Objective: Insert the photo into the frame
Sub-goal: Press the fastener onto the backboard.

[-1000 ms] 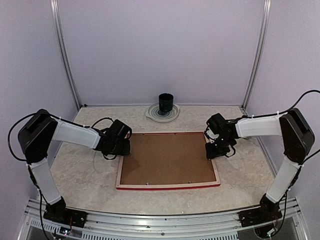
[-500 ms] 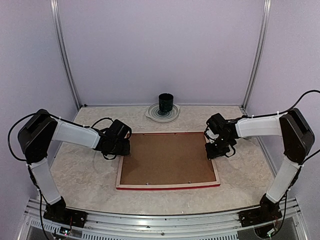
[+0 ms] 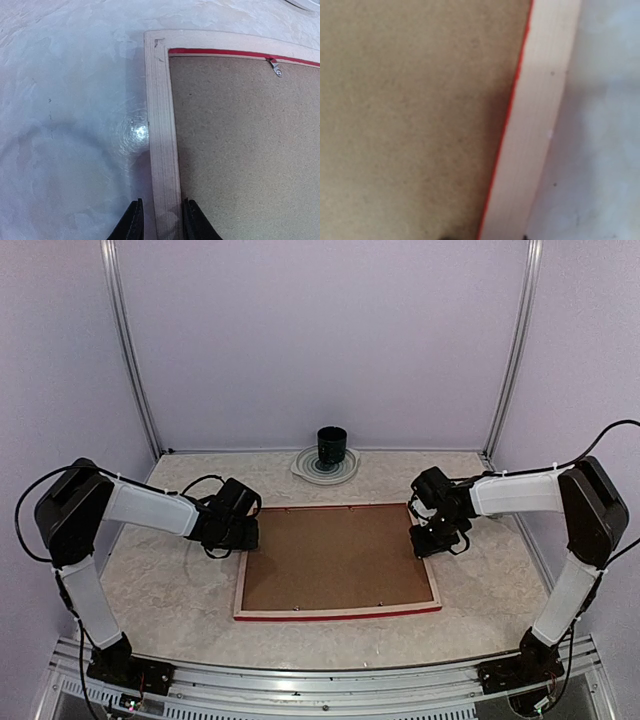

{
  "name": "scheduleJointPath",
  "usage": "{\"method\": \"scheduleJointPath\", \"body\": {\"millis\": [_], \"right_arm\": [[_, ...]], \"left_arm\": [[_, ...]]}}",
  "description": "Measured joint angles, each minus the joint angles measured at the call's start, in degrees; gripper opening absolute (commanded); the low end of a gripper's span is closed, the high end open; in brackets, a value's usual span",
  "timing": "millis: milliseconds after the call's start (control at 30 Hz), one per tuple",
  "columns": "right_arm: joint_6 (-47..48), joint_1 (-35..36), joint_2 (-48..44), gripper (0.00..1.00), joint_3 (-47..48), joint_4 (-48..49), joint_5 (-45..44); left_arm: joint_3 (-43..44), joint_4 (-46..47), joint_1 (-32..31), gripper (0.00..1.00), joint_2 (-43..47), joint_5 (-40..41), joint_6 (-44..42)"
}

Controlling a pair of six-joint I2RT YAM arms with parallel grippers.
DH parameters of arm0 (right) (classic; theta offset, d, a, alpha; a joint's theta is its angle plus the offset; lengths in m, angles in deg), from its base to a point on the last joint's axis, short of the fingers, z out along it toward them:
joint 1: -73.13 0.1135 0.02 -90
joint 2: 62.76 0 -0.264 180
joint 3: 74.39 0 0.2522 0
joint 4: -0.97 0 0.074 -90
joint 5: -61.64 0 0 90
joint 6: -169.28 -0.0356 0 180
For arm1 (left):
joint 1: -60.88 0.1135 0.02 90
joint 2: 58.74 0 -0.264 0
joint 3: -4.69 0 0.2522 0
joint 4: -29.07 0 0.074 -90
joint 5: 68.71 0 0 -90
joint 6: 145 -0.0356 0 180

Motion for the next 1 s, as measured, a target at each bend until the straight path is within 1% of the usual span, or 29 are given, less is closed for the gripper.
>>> {"method": "scheduleJointPath", "body": {"millis": [67, 100, 200, 333, 433, 533, 567, 733, 867, 1000], "right_arm": [[0.0, 0.37, 0.02, 0.07, 0.0, -0.02, -0.61], [0.0, 0.55, 0.04, 0.09, 0.0, -0.02, -0.74], [-0.11, 0.92, 0.07, 0.17, 0.02, -0.04, -1.36], [-0.39, 0.92, 0.09, 0.33, 0.24, -0.09, -1.25], [0.5, 0.92, 0.09, 0.48, 0.55, -0.46, -1.11], [1.22, 0.92, -0.55, 0.58, 0.57, -1.99, -0.13], [1.31, 0.92, -0.94, 0.61, 0.57, -2.67, 0.24], [1.55, 0.83, -5.03, 0.78, 0.81, -4.28, 2.21], [1.11, 0.07, -10.21, 0.87, 0.83, -4.26, 3.76], [0.37, -1.92, -15.26, 0.9, -0.46, -2.54, 5.97]], "left_arm": [[-0.17, 0.02, 0.42, 0.27, 0.0, 0.0, 0.0], [-0.17, 0.04, 0.44, 0.27, 0.04, -0.07, 0.0], [-0.17, 0.04, 0.44, 0.29, 0.07, -0.07, 0.0], [-0.17, -0.07, 0.48, 0.36, 0.2, 0.15, 0.0], [-0.17, -0.61, 0.66, 0.43, 0.98, 0.46, 0.09], [-0.17, -1.33, 0.76, 0.55, 3.02, 1.01, 0.35], [-0.17, -1.57, 0.79, 0.61, 4.0, 1.29, 0.37], [-0.17, -2.34, 0.72, 0.97, 10.47, 2.05, 0.59], [-0.17, -2.73, -0.98, 0.99, 15.19, 2.71, 0.11], [0.0, -3.1, -5.81, 0.99, 17.79, 3.3, -2.56]]}}
